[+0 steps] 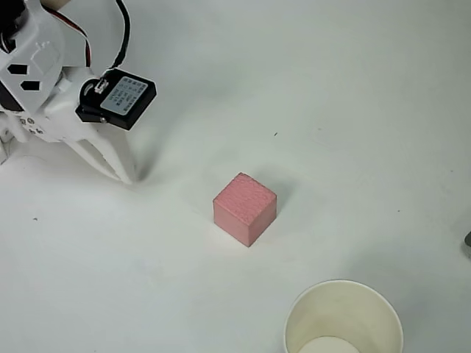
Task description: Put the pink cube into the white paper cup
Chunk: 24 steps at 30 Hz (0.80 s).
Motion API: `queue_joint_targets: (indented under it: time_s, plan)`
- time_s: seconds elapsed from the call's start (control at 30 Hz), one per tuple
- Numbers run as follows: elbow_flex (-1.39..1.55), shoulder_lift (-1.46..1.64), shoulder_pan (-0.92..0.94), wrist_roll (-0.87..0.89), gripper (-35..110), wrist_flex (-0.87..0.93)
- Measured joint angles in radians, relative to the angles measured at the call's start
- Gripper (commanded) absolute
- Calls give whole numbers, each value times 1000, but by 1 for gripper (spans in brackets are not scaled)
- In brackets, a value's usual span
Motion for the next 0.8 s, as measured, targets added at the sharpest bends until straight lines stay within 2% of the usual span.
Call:
queue_joint_targets:
  time_s: [0.5, 0.8]
  plan:
    - [-245, -166, -41, -3, 0, 12]
    - [-408, -551, -48, -40, 0, -104]
